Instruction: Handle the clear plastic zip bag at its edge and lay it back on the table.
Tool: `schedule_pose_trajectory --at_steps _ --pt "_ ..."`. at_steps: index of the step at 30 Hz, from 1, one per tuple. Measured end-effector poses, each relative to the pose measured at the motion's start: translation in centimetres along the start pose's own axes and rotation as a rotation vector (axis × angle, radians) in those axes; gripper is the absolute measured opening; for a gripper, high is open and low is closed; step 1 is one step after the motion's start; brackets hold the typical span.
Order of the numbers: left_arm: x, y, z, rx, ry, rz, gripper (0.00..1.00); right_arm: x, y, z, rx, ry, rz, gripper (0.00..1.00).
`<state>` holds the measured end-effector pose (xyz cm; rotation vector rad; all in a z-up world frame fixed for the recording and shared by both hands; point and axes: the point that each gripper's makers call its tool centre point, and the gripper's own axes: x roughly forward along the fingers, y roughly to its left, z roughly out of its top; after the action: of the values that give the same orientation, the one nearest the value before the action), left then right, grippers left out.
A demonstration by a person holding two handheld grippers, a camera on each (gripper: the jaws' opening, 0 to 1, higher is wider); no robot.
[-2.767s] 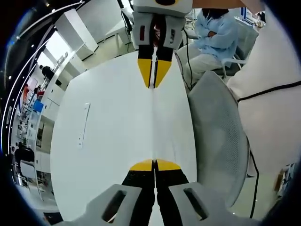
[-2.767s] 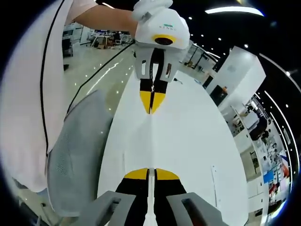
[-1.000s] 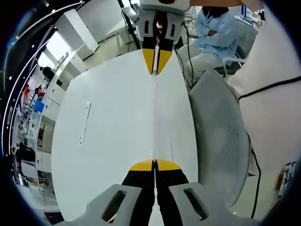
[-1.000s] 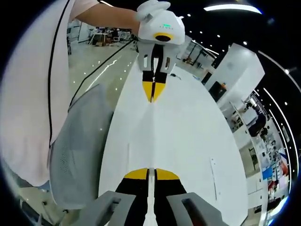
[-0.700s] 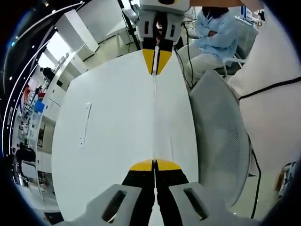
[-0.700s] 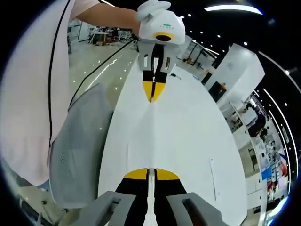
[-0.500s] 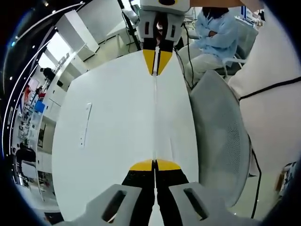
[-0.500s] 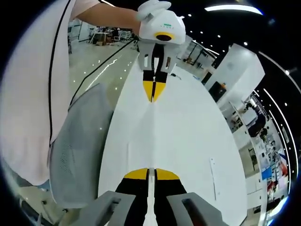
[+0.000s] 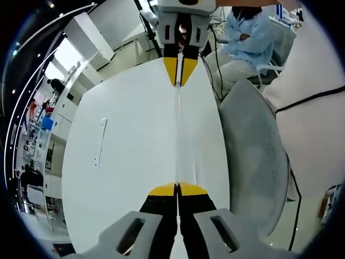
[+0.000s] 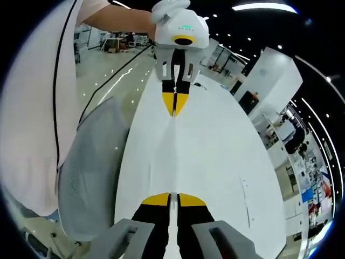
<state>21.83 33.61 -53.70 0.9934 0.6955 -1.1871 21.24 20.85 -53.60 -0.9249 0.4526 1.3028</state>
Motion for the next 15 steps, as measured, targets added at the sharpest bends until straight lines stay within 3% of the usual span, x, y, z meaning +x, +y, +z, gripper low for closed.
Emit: schedule_pose_trajectory --at_steps 15 --pt "-0.16 0.18 0.73 0.010 -0.022 0.016 0.00 0.03 -0.58 0.81 0.041 -0.023 0.000 0.02"
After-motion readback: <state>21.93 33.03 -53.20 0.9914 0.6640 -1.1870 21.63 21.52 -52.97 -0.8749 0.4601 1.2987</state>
